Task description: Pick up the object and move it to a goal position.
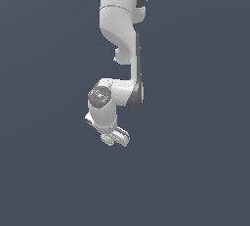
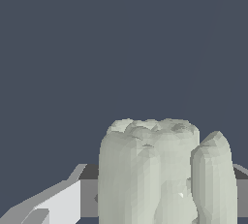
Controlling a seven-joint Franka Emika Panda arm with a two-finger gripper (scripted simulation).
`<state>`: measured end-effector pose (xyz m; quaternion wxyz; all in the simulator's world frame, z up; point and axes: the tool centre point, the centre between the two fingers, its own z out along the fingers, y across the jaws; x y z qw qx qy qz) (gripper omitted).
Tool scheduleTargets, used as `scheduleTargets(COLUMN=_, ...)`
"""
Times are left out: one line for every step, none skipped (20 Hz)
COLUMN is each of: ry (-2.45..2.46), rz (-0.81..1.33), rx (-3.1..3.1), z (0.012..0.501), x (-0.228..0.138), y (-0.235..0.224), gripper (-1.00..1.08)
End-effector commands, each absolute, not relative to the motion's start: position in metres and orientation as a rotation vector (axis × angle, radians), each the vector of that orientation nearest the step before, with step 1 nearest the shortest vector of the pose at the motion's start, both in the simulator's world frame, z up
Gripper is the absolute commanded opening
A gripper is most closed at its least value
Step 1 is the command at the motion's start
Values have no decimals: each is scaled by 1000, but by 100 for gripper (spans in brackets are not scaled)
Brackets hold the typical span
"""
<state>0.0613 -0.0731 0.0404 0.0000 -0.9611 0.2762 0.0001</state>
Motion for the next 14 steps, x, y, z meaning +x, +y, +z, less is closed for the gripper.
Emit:
scheduleTargets(ry=867, rz=0, rx=-3019, z=42, x=62, y=-72, gripper=-100)
scheduleTargets(ry=867, rz=0, rx=-3019, z=44, x=62, y=-70, gripper=-100)
scheduleTargets(ry=867, rz=0, rx=-3019, z=46, x=63, y=-68, gripper=-100)
scheduleTargets(ry=867, rz=0, rx=-3019, z=49, x=64, y=-65, gripper=-100)
scheduleTargets(ry=867, rz=0, rx=-3019, z=53, x=66, y=-62, gripper=-100)
scheduleTargets(ry=867, rz=0, rx=-3019, z=58, x=67, y=-58, gripper=-100)
scheduleTargets(ry=867, rz=0, rx=-3019, z=63, x=69, y=-53, gripper=-100)
scheduleTargets(ry=867, rz=0, rx=-3019, z=69, x=71, y=-48, gripper=-100)
scheduleTargets(ry=868, rz=0, rx=-3020, z=75, x=73, y=-43, gripper=-100)
scheduleTargets(ry=868, rz=0, rx=-3020, z=82, x=75, y=-37, gripper=-100)
scheduleTargets(ry=868, rz=0, rx=-3020, z=89, x=77, y=-31, gripper=-100)
scheduleTargets(ry=868, rz=0, rx=-3020, z=96, x=80, y=-24, gripper=-100)
scheduleTargets(ry=868, rz=0, rx=-3020, z=103, x=83, y=-18, gripper=-100)
scheduleTargets(ry=868, rz=0, rx=-3020, z=110, x=85, y=-12, gripper=-100)
